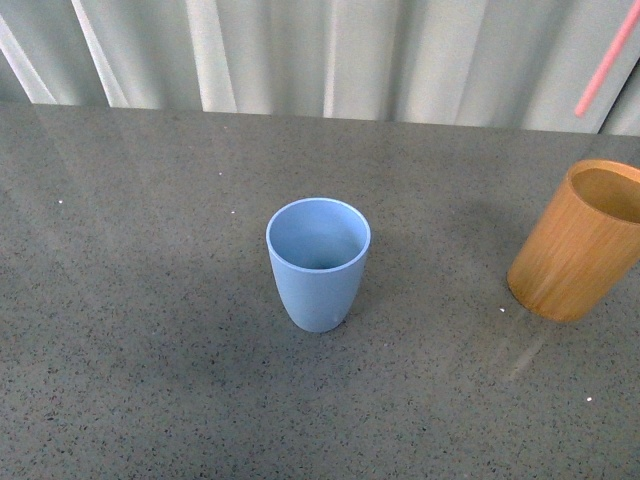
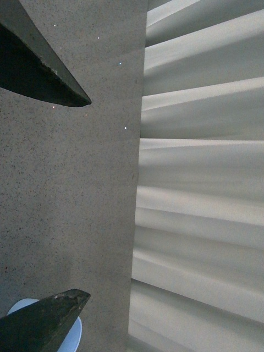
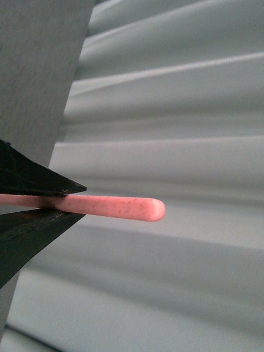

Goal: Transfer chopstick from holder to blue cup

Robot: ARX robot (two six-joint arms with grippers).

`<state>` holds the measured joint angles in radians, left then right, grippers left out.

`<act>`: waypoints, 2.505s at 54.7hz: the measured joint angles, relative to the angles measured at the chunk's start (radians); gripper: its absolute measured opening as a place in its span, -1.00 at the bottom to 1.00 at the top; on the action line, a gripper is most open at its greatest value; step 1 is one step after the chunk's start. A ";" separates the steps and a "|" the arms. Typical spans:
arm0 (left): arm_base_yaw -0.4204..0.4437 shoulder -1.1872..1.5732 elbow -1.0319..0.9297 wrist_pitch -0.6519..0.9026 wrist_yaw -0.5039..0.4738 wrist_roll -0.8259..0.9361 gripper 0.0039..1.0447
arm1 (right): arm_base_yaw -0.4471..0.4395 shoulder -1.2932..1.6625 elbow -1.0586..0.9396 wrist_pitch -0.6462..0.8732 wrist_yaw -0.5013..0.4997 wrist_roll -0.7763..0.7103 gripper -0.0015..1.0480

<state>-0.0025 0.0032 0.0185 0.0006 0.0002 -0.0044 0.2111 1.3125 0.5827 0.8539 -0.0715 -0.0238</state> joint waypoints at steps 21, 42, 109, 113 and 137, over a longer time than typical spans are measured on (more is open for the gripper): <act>0.000 0.000 0.000 0.000 0.000 0.000 0.87 | 0.174 0.088 0.023 -0.013 0.014 0.290 -0.95; 0.000 0.000 0.000 0.000 0.000 0.000 0.87 | 0.245 0.249 0.079 0.021 0.010 0.289 -0.95; 0.000 0.000 0.000 0.000 0.000 0.000 0.87 | 0.333 0.433 0.064 0.040 0.054 0.208 -0.20; 0.000 0.000 0.000 0.000 0.000 0.000 0.87 | 0.333 0.428 0.059 0.037 0.056 0.208 0.03; 0.000 0.000 0.000 0.000 0.000 0.000 0.87 | 0.224 0.076 0.018 -0.114 0.053 0.212 0.81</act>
<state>-0.0025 0.0032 0.0185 0.0006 0.0002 -0.0044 0.4347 1.3880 0.6010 0.7399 -0.0181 0.1879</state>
